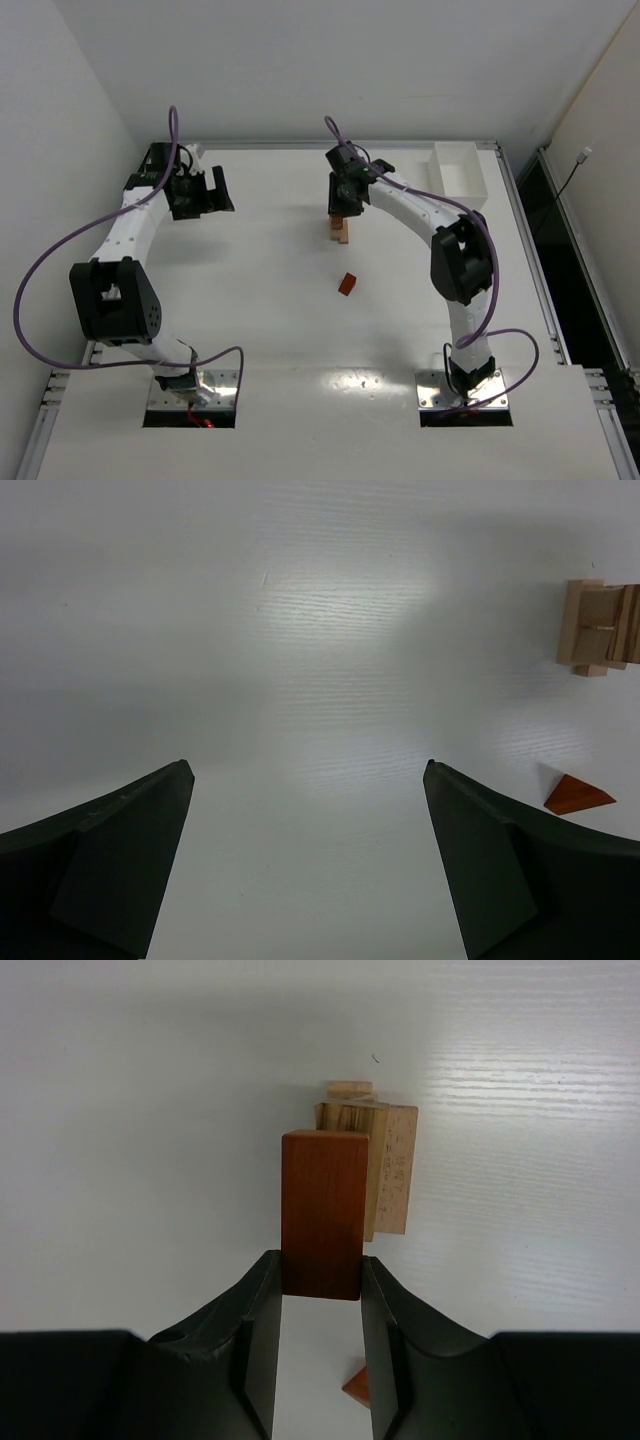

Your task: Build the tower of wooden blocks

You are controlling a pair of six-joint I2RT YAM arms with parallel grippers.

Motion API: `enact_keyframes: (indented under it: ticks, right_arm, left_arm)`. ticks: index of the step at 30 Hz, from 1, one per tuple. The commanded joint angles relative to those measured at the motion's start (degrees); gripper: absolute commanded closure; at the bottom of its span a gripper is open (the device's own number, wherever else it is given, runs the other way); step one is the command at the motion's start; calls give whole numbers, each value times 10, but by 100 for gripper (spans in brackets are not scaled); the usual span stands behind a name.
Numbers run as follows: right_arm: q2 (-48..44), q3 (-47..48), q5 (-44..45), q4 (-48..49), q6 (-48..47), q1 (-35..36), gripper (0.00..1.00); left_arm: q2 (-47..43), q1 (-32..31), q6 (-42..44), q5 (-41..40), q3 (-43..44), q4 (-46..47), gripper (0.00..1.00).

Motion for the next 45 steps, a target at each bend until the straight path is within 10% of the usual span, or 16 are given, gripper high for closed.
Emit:
enact_keyframes:
  ticks: [1,17,25,36,41,45]
  right_arm:
    - [2,24,11,15,3,-6,100]
    - [13,24,11,26,-2,-6,100]
    - [18,24,6,31,-8,-6,60]
    - [11,9,-7,57,-30,-6,44]
    - [-53,-31,-59,114,-131,-6,19]
    - [-156,-114,-75,146,-236,-6,18]
  left_arm:
    - [1,-4,-8,11,16,13,0]
    - [1,-4,-8,16,16,13,0]
    - [1,-4,-8,16,16,13,0]
    - [6,-4,-2,22,16,8,0]
    - [-7,-4,-2,13,3,8,0]
    - [-42,-4,4,21,-36,8,0]
